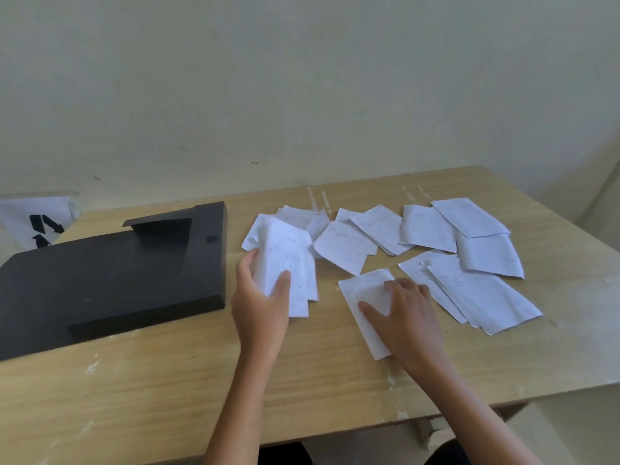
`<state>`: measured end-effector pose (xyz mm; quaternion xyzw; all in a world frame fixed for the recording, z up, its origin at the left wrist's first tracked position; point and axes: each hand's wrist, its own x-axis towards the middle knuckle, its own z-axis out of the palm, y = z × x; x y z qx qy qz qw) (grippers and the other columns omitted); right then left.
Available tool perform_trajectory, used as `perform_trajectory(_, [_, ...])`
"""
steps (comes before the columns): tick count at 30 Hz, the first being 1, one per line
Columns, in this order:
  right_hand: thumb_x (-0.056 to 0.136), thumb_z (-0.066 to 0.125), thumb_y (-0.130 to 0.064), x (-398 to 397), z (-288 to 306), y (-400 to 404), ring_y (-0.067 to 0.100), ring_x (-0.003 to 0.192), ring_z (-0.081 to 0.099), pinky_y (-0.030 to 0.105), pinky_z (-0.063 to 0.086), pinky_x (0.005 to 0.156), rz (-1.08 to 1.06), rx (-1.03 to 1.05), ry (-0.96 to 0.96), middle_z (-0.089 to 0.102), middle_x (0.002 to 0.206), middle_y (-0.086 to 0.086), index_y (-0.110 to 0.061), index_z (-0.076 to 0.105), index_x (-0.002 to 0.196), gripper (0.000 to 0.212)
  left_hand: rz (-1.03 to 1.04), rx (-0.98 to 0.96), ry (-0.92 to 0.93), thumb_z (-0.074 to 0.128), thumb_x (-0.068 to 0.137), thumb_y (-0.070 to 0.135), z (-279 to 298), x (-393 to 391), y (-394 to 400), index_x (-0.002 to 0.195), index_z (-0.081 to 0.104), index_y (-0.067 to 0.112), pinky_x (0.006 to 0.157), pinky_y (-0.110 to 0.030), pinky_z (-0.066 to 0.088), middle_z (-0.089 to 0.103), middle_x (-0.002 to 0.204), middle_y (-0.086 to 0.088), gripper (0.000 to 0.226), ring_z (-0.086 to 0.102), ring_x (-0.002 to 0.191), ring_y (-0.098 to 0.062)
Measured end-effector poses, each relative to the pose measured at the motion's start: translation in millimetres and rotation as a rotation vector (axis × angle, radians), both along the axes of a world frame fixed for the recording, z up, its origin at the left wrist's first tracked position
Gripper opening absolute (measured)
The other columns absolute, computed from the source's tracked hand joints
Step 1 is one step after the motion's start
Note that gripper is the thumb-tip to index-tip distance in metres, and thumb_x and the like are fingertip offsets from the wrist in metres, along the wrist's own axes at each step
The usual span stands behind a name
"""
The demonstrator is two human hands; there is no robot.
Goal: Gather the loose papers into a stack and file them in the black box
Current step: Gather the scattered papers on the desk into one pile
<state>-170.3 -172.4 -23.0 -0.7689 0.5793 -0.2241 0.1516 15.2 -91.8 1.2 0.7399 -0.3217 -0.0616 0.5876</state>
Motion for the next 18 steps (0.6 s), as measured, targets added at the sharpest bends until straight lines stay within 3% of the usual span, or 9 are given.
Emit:
perform_trajectory(5, [0.078, 0.065, -0.065, -4.0, 6.7, -4.4, 0.025, 0.116, 0.041, 0.033, 0.045, 0.089, -0.041, -0.002, 0.042, 0.055, 0.120, 0.005, -0.010, 0.057, 0.121, 0.071, -0.131, -0.107, 0.266, 0.077, 0.087, 0.030, 28.8, -3.5, -46.3, 0.136, 0.045, 0.033, 0.075, -0.015, 0.047, 0.051, 0.110, 0.029, 0.059, 0.056, 0.096, 0.016])
perform_trajectory(9, [0.076, 0.069, -0.064, -5.4, 11.3, -8.8, 0.026, 0.114, 0.041, 0.031, 0.042, 0.086, -0.059, 0.017, 0.034, 0.054, 0.112, 0.005, -0.011, 0.058, 0.113, 0.065, -0.103, -0.050, 0.360, 0.082, 0.081, 0.031, 20.6, 5.4, -93.1, 0.144, 0.042, 0.024, 0.094, -0.031, 0.051, 0.056, 0.129, 0.009, 0.076, 0.058, 0.118, -0.014])
perform_trajectory(12, [0.075, 0.072, -0.062, -6.1, 15.2, -11.2, 0.024, 0.108, 0.041, 0.028, 0.033, 0.079, -0.068, 0.066, 0.045, 0.045, 0.095, 0.001, -0.014, 0.054, 0.095, 0.055, -0.099, 0.128, 0.238, 0.080, 0.082, 0.035, 9.3, 7.6, -114.8, 0.150, 0.036, 0.016, 0.104, -0.040, 0.048, 0.053, 0.144, -0.002, 0.083, 0.053, 0.130, -0.025])
perform_trajectory(14, [0.073, 0.075, -0.059, -6.2, 16.0, -13.6, 0.024, 0.104, 0.041, 0.028, 0.033, 0.078, -0.069, 0.088, 0.027, 0.042, 0.092, 0.000, -0.014, 0.052, 0.088, 0.053, -0.119, 0.216, 0.136, 0.073, 0.086, 0.042, 2.6, 7.5, -117.4, 0.154, 0.028, 0.014, 0.100, -0.043, 0.049, 0.056, 0.139, -0.006, 0.086, 0.055, 0.126, -0.030])
perform_trajectory(16, [0.071, 0.078, -0.057, -7.7, 13.7, -16.8, 0.022, 0.101, 0.038, 0.029, 0.036, 0.081, -0.065, 0.100, -0.013, 0.043, 0.095, 0.001, -0.013, 0.057, 0.094, 0.053, -0.078, 0.315, -0.028, 0.063, 0.088, 0.049, -1.5, 4.8, -109.5, 0.155, 0.025, 0.014, 0.098, -0.041, 0.046, 0.058, 0.134, -0.012, 0.084, 0.052, 0.123, -0.037])
perform_trajectory(18, [0.076, 0.076, -0.053, -9.7, 10.1, -18.9, 0.022, 0.102, 0.035, 0.030, 0.036, 0.087, -0.051, 0.103, -0.049, 0.047, 0.103, 0.003, -0.014, 0.059, 0.109, 0.054, -0.005, 0.346, -0.238, 0.062, 0.092, 0.043, -2.9, -4.6, -90.6, 0.153, 0.035, 0.015, 0.092, -0.033, 0.035, 0.052, 0.138, -0.013, 0.072, 0.044, 0.125, -0.038])
